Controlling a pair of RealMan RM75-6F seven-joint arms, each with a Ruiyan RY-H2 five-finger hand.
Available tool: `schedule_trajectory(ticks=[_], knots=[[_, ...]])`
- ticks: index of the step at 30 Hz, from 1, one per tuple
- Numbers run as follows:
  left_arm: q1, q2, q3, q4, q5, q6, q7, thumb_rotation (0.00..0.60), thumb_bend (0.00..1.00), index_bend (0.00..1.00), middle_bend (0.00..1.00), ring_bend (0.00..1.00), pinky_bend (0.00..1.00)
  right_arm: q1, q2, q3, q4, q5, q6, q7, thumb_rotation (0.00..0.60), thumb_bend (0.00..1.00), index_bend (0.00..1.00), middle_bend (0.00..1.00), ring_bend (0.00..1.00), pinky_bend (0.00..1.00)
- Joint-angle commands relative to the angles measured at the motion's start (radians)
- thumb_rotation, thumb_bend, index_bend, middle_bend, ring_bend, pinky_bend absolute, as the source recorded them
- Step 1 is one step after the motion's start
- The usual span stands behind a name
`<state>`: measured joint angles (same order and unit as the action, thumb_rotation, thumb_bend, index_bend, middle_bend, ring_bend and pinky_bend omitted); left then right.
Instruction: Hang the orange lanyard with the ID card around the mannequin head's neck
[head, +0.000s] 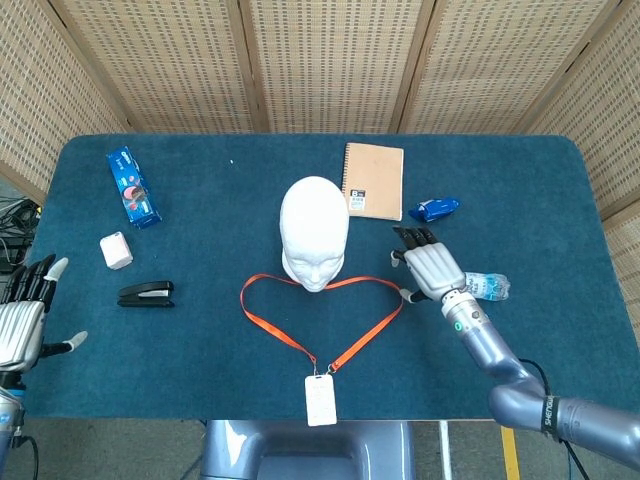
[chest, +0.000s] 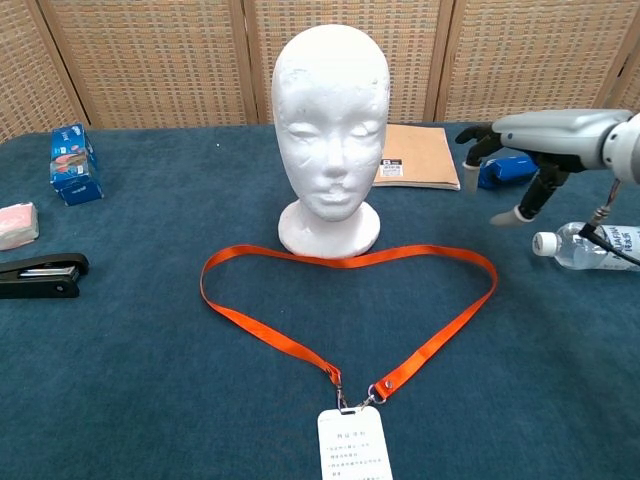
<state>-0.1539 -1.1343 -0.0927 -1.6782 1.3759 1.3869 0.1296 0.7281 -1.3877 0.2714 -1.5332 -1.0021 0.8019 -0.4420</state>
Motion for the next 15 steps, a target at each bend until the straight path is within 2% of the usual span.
schedule_trajectory(ticks=[1, 9, 15], knots=[[-0.005, -0.003, -0.002, 0.006, -0.009, -0.009, 0.000, 0.600, 0.00, 0.00, 0.00, 0.00, 0.00, 0.057, -0.072, -0.006, 0.067, 0.075, -0.010, -0.080, 0.600, 0.50, 0.43, 0.00, 0.00, 0.00], [-0.014, -0.006, -0.008, 0.022, -0.033, -0.028, -0.006, 0.600, 0.00, 0.00, 0.00, 0.00, 0.00, 0.133, -0.202, -0.038, 0.206, 0.194, -0.011, -0.176, 0.600, 0.51, 0.46, 0.00, 0.00, 0.00], [-0.019, -0.009, -0.008, 0.030, -0.042, -0.039, -0.009, 0.600, 0.00, 0.00, 0.00, 0.00, 0.00, 0.160, -0.255, -0.052, 0.250, 0.243, -0.005, -0.195, 0.600, 0.52, 0.48, 0.00, 0.00, 0.00]])
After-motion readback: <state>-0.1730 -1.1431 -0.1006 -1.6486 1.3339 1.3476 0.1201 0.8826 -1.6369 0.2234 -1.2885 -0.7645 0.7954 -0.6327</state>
